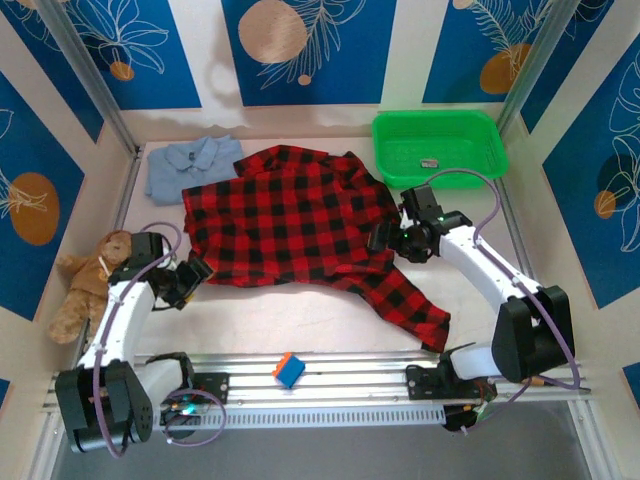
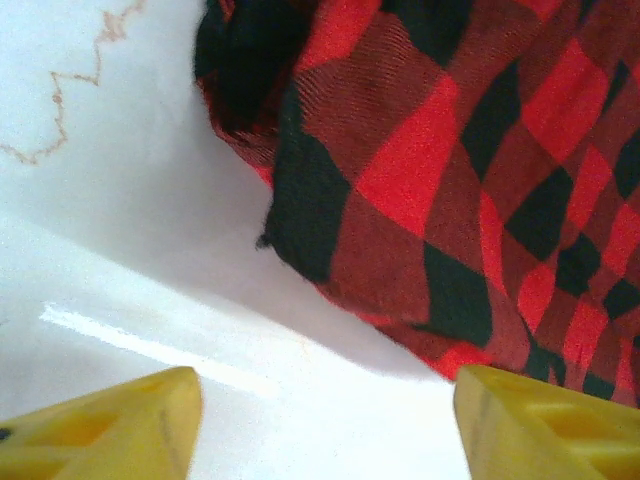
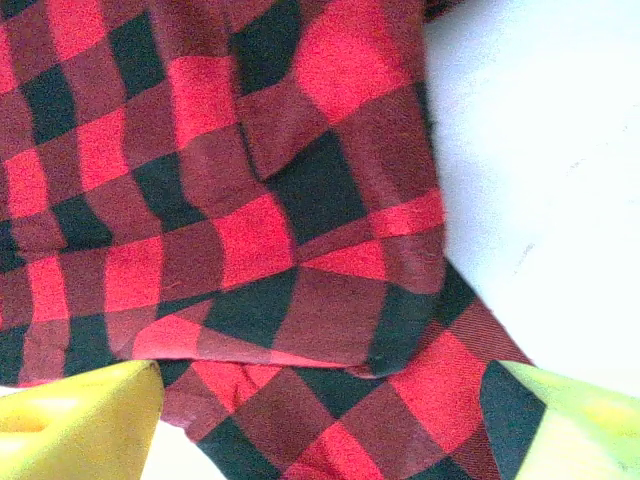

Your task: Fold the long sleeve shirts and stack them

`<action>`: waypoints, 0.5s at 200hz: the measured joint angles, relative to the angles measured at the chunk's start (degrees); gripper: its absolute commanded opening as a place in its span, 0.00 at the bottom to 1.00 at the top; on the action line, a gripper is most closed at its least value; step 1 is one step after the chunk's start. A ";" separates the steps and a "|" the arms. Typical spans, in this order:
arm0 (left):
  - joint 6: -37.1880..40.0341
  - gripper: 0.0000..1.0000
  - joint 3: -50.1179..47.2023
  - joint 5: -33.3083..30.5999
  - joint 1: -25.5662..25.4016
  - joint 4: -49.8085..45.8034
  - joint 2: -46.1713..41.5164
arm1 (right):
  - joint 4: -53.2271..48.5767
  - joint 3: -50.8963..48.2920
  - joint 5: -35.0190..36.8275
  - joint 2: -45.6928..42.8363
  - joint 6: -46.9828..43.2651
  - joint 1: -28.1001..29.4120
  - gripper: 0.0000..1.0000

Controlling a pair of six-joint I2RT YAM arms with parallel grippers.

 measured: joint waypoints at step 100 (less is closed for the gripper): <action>-3.78 0.06 -4.37 2.12 0.22 11.15 1.20 | -2.03 -7.08 2.95 4.87 6.58 -4.76 0.62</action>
